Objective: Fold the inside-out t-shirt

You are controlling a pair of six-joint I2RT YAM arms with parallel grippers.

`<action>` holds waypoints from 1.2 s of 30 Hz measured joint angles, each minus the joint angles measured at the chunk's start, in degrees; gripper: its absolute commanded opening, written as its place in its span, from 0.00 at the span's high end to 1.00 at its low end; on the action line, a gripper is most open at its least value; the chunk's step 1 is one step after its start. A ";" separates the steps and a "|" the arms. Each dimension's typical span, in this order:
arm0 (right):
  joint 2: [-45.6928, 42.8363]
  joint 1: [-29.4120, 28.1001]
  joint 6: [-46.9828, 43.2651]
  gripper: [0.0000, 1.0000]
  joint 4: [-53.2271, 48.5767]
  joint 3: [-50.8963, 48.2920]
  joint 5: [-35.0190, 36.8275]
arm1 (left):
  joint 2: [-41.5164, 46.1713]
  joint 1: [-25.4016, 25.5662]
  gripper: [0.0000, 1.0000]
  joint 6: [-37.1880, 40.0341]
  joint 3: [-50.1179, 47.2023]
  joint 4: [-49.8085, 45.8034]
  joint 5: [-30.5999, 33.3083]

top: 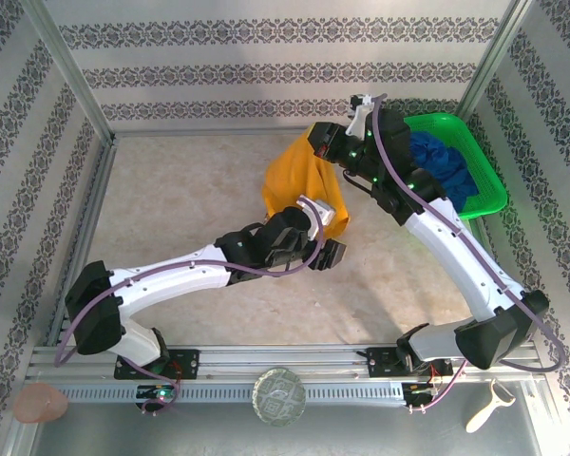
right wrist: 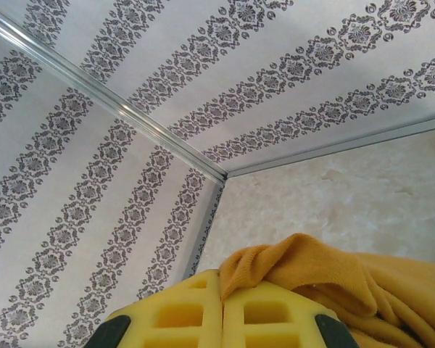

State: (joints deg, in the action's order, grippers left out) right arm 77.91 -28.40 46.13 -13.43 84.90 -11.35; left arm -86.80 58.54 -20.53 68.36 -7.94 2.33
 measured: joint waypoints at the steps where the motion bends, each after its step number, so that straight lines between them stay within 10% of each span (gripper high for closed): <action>1: 0.00 0.00 0.00 1.00 0.00 0.00 0.00 | -0.22 0.00 0.26 0.00 -0.09 -0.66 1.60; 3: 0.00 0.00 0.00 1.00 0.00 0.00 0.02 | -0.26 0.00 0.40 0.13 -0.28 -1.38 4.22; 7: 0.00 -0.28 0.00 1.00 0.00 0.00 0.20 | -0.26 -0.04 1.00 0.39 -0.39 -2.01 8.00; 20: 0.87 2.43 -0.61 1.00 -0.02 0.11 3.45 | 18.18 -0.04 1.00 0.57 -15.45 6.97 7.17; 25: 1.33 3.89 -0.61 1.00 -0.04 0.31 3.72 | 23.02 -0.15 0.37 1.09 -13.31 10.43 7.15; 36: 1.33 3.19 0.04 1.00 0.02 0.48 3.82 | 7.32 -4.90 0.22 2.16 -7.93 9.90 1.95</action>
State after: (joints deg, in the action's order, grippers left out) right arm 79.24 -25.21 46.17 -13.41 85.38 -7.53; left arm -79.48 53.65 -18.37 60.42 1.96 4.27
